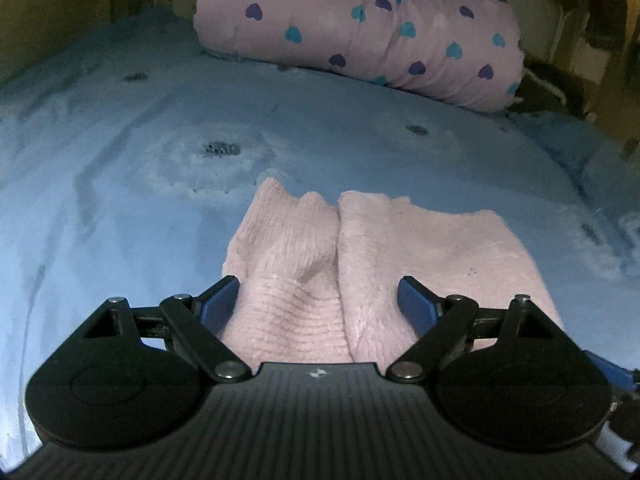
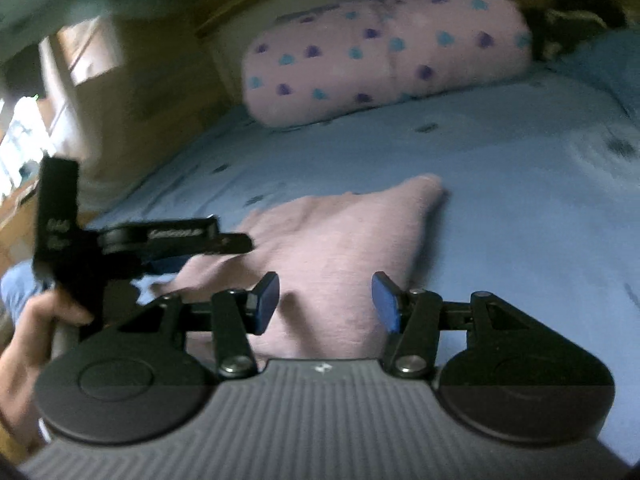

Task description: Fold small clothes

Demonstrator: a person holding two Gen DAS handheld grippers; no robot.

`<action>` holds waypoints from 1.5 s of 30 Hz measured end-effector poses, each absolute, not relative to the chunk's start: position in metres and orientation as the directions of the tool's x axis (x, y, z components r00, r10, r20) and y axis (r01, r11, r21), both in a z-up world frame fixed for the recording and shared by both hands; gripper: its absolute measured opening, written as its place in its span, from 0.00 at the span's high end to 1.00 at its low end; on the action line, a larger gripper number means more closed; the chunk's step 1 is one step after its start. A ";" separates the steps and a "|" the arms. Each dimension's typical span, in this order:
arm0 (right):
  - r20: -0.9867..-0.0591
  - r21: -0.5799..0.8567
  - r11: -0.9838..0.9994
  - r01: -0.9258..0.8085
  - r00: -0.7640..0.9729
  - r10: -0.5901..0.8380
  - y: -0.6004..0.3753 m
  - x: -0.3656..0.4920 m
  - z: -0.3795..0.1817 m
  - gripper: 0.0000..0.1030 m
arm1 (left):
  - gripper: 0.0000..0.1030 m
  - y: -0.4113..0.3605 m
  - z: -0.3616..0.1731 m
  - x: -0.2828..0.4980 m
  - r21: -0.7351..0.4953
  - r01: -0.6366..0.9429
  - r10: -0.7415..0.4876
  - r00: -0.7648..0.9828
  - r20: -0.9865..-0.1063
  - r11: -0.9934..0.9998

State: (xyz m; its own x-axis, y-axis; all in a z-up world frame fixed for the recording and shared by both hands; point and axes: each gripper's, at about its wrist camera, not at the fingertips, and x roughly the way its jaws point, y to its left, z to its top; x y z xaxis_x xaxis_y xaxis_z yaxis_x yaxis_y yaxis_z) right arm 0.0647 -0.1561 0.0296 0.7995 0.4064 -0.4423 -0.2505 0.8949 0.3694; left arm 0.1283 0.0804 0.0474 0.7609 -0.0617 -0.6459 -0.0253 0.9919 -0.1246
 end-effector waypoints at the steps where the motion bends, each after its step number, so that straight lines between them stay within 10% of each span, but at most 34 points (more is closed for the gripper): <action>1: -0.436 0.390 0.891 -0.231 0.806 0.400 -0.161 0.066 0.024 0.46 | 0.13 0.076 0.045 0.131 -0.097 -0.025 -0.044 0.763 -0.645 0.995; 11: -0.398 0.486 0.852 -0.193 0.819 0.413 -0.177 0.065 0.001 0.34 | 0.14 0.077 0.032 0.143 -0.085 -0.046 -0.018 0.772 -0.635 0.995; 15: -0.390 0.473 0.857 -0.201 0.825 0.409 -0.177 0.063 0.002 0.34 | 0.61 0.073 0.035 0.140 -0.127 0.010 -0.086 0.788 -0.610 0.992; 20: -0.385 0.477 0.856 -0.199 0.828 0.408 -0.177 0.060 0.001 0.34 | 0.76 0.065 0.043 0.130 -0.099 0.020 -0.073 0.821 -0.567 0.995; 28: -0.372 0.471 0.859 -0.202 0.837 0.401 -0.178 0.056 0.006 0.34 | 0.82 0.082 0.080 0.108 -0.144 -0.011 -0.056 0.889 -0.454 0.990; 45: -0.376 0.461 0.855 -0.238 0.820 0.431 -0.170 0.060 0.019 0.34 | 0.81 0.114 0.054 0.127 -0.135 -0.078 -0.013 0.819 -0.574 0.988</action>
